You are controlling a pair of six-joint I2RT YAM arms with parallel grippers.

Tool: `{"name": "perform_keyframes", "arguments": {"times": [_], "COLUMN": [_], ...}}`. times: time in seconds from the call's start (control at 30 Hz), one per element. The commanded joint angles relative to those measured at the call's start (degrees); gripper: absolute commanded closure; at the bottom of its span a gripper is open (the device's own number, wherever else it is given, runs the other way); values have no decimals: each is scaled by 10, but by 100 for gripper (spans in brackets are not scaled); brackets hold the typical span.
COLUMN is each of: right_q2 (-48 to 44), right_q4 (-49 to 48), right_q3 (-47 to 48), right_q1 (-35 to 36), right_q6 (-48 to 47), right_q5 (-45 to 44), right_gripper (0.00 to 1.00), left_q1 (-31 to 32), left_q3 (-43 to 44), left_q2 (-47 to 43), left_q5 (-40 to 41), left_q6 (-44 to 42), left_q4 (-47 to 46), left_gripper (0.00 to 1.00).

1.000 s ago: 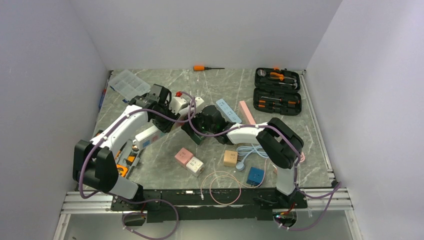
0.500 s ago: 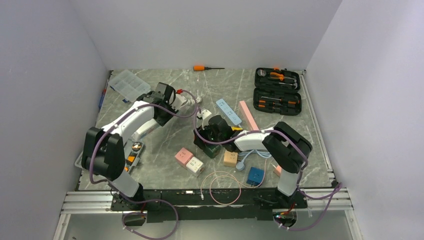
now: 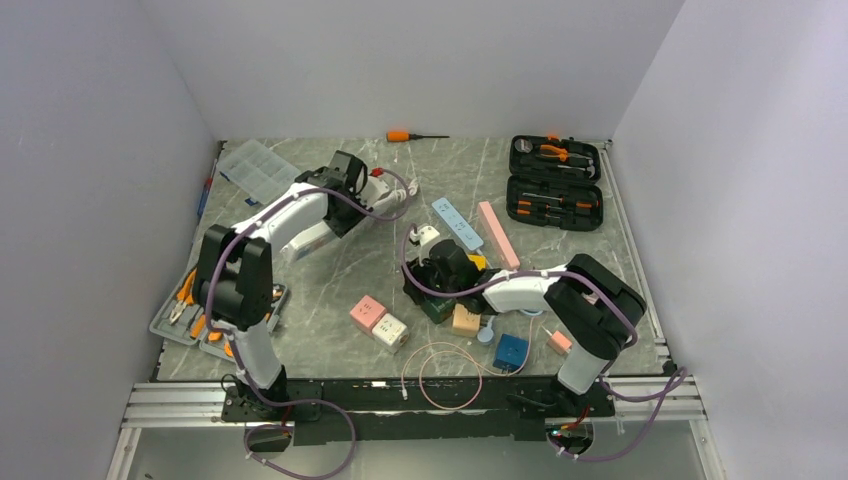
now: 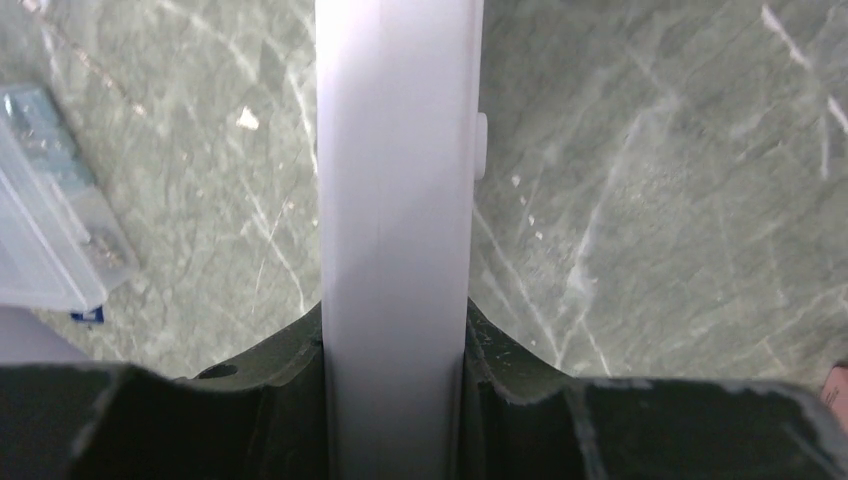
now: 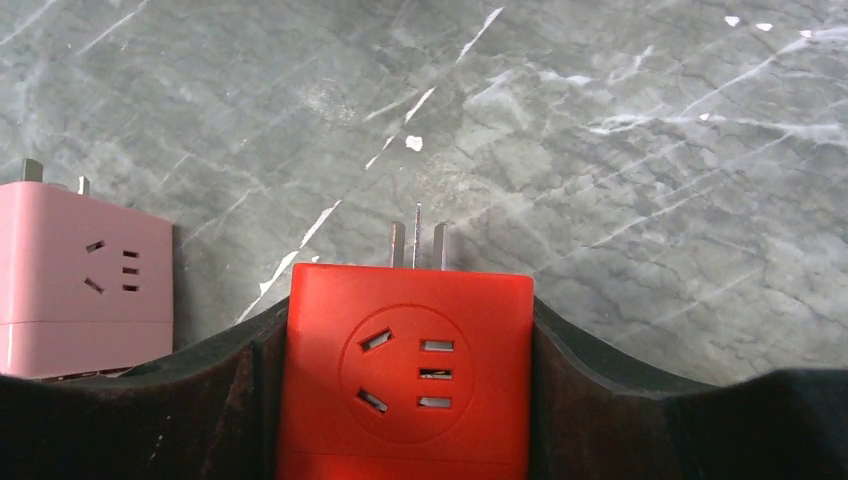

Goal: Pull the plug off the socket
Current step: Remove the plug from the socket.

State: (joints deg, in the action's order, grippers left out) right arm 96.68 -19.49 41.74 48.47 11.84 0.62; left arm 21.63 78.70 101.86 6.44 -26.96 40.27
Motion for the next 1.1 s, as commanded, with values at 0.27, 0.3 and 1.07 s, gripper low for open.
{"name": "perform_keyframes", "arguments": {"times": [0.27,0.3,1.07], "right_q2": [-13,-13,-184], "right_q4": [-3,0,88], "right_q3": [24,28,22], "right_q1": [-32,-35,-3], "right_q6": [24,24,11], "right_q5": [-39,-37,-99], "right_gripper": [68,64,17], "left_q1": [9,9,-56], "left_q3": [137,146,166], "left_q2": [143,157,-3], "left_q5": [-82,-79,-189], "left_q6": [-41,-41,-22], "left_q4": [50,59,184], "left_gripper": [95,91,1]}}
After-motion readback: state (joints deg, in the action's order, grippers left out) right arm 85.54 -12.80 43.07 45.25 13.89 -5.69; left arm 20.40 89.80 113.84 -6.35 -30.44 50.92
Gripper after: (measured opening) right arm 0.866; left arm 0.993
